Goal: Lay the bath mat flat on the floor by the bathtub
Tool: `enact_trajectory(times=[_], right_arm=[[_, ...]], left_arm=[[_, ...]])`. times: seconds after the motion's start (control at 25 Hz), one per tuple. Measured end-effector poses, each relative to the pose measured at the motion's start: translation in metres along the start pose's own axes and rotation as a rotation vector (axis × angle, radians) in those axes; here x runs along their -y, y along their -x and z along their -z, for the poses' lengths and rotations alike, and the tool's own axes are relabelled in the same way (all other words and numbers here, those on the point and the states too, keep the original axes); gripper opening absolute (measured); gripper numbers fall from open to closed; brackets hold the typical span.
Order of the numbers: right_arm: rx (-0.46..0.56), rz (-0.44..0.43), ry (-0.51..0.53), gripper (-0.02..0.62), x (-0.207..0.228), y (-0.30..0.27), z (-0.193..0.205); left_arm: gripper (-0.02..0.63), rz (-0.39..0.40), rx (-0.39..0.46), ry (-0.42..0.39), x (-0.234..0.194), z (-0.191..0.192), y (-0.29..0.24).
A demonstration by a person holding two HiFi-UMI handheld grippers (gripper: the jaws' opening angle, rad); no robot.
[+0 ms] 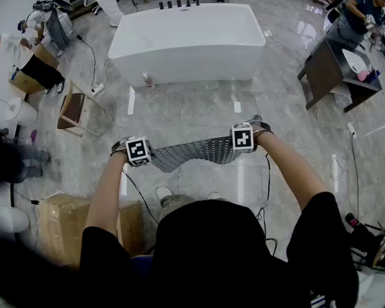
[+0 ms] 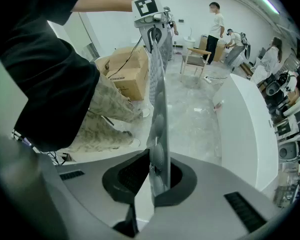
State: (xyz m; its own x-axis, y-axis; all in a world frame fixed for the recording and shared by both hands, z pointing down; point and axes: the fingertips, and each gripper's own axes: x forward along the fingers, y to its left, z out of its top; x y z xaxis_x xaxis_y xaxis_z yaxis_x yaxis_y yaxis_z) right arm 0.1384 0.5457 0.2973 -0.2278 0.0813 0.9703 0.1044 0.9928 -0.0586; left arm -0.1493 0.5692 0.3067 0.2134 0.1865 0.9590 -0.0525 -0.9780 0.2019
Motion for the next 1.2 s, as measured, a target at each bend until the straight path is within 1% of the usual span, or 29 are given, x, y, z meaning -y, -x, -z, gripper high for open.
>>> enact_trajectory(times=[0.16,0.36,0.44,0.6,0.72,0.88,1.0,1.12,1.2], right_arm=[[-0.004,0.017,0.022,0.026,0.002,0.001,0.003],[0.023,0.053,-0.007,0.026,0.004,0.003,0.009],[0.042,0.061,-0.006,0.026,0.005,0.002,0.009],[0.066,0.061,-0.040,0.026,0.010,-0.007,0.008],[0.076,0.066,-0.071,0.026,0.023,-0.011,0.006],[0.080,0.054,-0.117,0.026,0.042,-0.015,0.005],[0.077,0.053,-0.155,0.026,0.072,-0.017,0.000],[0.059,0.049,-0.202,0.026,0.106,-0.014,-0.005],[0.060,0.044,-0.222,0.026,0.127,-0.013,-0.012]], left_arm=[[0.029,-0.017,-0.006,-0.005,-0.002,-0.002,0.002],[0.029,-0.052,-0.035,-0.015,-0.006,-0.010,0.007],[0.029,-0.065,-0.032,-0.027,-0.008,-0.012,0.008],[0.029,-0.063,-0.051,-0.032,-0.017,-0.005,0.005],[0.029,-0.057,-0.054,-0.040,-0.038,-0.001,0.005],[0.029,-0.056,-0.034,-0.036,-0.069,0.003,0.006],[0.029,-0.057,-0.026,-0.057,-0.101,0.008,0.009],[0.029,-0.074,0.006,-0.088,-0.139,0.008,0.018],[0.029,-0.080,0.005,-0.097,-0.162,0.014,0.027]])
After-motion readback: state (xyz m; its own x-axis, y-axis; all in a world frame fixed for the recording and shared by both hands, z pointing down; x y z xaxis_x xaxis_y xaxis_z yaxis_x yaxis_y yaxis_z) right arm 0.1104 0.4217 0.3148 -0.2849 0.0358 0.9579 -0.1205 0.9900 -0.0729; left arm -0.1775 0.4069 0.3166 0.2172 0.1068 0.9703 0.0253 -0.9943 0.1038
